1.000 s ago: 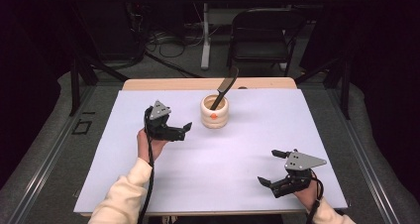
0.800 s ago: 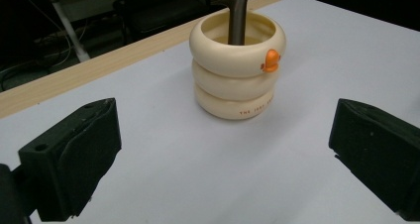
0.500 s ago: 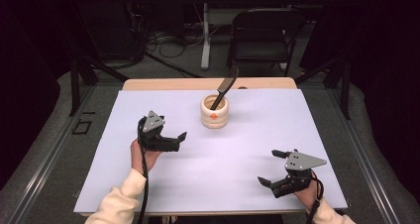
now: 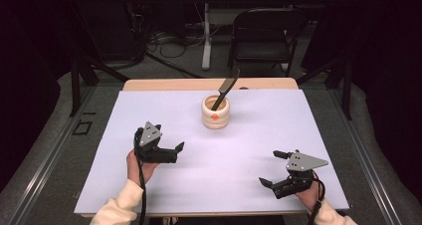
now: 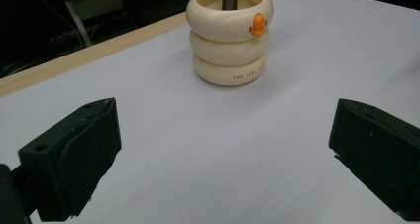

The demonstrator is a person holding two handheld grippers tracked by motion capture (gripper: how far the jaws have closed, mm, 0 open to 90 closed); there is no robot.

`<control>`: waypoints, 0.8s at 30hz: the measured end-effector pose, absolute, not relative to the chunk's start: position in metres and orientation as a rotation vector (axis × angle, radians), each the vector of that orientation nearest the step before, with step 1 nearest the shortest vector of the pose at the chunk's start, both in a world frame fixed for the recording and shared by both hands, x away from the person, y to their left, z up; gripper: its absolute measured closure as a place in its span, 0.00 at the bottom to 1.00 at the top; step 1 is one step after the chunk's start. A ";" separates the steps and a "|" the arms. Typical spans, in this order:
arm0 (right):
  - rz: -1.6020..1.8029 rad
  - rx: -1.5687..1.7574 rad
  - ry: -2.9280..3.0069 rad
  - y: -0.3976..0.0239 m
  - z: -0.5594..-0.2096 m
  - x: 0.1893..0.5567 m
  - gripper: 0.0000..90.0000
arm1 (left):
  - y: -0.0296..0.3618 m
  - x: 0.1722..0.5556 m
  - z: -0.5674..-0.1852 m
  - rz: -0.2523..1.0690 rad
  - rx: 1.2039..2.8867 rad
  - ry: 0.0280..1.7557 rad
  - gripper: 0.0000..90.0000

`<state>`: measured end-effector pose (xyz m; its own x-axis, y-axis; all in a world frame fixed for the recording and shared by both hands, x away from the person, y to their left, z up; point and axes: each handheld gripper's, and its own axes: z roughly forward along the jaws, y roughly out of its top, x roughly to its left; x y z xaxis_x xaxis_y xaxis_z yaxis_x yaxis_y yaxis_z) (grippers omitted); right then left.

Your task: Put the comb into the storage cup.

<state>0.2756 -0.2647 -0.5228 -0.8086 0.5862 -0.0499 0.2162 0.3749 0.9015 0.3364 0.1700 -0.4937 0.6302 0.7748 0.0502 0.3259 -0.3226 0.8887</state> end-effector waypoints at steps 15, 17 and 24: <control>1.410 0.697 2.281 -0.264 -0.523 0.275 0.00 | 0.183 0.306 -0.500 0.622 1.879 0.895 0.00; 1.410 0.696 2.281 -0.264 -0.523 0.276 0.00 | 0.184 0.301 -0.501 0.626 1.880 0.892 0.00; 1.408 0.697 2.281 -0.264 -0.523 0.276 0.00 | 0.186 0.291 -0.505 0.613 1.885 0.892 0.00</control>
